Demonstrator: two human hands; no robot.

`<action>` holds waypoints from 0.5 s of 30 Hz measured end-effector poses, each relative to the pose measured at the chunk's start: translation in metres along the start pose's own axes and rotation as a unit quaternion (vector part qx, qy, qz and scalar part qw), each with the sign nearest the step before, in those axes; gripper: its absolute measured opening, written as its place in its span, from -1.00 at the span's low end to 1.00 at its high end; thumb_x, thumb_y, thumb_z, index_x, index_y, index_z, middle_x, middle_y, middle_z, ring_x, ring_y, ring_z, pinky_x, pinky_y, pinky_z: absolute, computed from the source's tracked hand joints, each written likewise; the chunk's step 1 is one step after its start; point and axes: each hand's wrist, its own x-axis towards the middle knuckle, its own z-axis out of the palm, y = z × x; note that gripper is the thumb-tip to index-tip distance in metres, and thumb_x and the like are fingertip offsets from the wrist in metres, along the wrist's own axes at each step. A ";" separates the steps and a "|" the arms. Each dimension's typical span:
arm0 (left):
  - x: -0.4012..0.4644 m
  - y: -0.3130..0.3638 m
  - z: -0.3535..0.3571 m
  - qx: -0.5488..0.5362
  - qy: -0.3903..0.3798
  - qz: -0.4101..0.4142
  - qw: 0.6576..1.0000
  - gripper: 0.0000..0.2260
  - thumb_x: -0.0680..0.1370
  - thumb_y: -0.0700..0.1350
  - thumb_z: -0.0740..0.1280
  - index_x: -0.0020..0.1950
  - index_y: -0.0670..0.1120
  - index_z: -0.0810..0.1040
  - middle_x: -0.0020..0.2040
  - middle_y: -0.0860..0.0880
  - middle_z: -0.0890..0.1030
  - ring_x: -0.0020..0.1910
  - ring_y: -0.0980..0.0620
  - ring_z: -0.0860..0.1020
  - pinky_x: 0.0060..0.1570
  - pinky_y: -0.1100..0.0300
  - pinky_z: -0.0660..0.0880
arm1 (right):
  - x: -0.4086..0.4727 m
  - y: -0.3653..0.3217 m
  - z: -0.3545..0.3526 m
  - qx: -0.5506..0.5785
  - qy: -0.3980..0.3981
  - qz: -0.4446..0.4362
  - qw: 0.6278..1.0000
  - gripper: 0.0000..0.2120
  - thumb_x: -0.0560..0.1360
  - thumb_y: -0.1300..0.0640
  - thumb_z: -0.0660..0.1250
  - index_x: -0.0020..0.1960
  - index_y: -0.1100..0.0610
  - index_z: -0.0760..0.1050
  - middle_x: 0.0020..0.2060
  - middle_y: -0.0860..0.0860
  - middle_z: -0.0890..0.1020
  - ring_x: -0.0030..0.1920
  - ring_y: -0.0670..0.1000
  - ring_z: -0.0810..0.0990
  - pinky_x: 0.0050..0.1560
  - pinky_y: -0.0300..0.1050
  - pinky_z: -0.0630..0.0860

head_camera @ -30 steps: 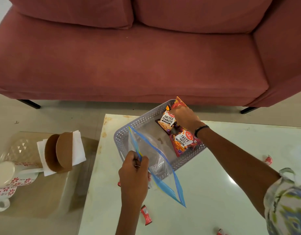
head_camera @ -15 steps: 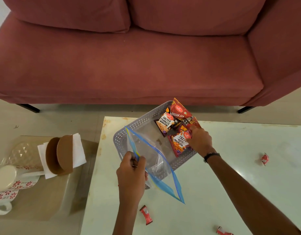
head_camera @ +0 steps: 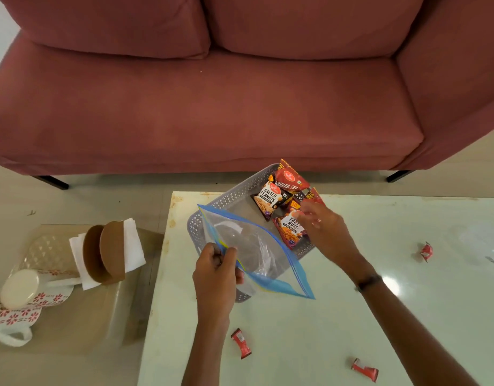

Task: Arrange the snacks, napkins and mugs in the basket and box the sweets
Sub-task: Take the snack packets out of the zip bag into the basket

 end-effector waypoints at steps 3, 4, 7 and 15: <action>-0.019 0.018 0.002 -0.074 -0.008 -0.030 0.997 -0.91 0.52 -0.27 0.28 -0.16 -0.28 0.45 -0.40 -0.12 0.45 -0.56 0.08 0.40 -0.47 0.28 0.47 | -0.083 -0.047 -0.038 0.179 -0.126 -0.024 0.975 -0.45 0.36 -0.28 0.37 0.29 -0.11 0.45 0.16 -0.24 0.57 0.14 -0.27 0.53 0.12 -0.36 0.44; -0.027 0.026 0.004 -0.096 -0.014 -0.037 0.995 -0.92 0.52 -0.27 0.28 -0.16 -0.25 0.45 -0.39 -0.10 0.46 -0.54 0.07 0.41 -0.49 0.32 0.47 | -0.104 -0.054 -0.045 0.155 -0.151 -0.037 0.976 -0.32 0.26 -0.34 0.41 0.33 -0.19 0.38 0.21 -0.35 0.51 0.19 -0.36 0.46 0.18 -0.43 0.38; -0.047 0.050 0.009 -0.149 -0.039 -0.045 0.987 -0.91 0.53 -0.27 0.27 -0.17 -0.22 0.44 -0.40 -0.09 0.46 -0.58 0.15 0.42 -0.50 0.37 0.47 | -0.133 -0.058 -0.050 0.032 -0.081 -0.114 0.990 -0.30 0.24 -0.23 0.50 0.33 -0.21 0.36 0.15 -0.47 0.48 0.16 -0.39 0.47 0.14 -0.55 0.34; -0.099 0.083 -0.035 -0.121 -0.107 0.156 0.974 -0.56 0.32 0.17 0.43 0.04 -0.06 0.46 0.01 -0.06 0.53 -0.04 0.06 0.55 0.00 0.20 0.49 | -0.158 -0.096 -0.133 0.058 0.074 -0.175 0.980 -0.87 0.42 0.17 0.43 -0.03 0.08 0.67 -0.17 -0.20 0.68 -0.15 -0.28 0.61 -0.09 -0.42 0.45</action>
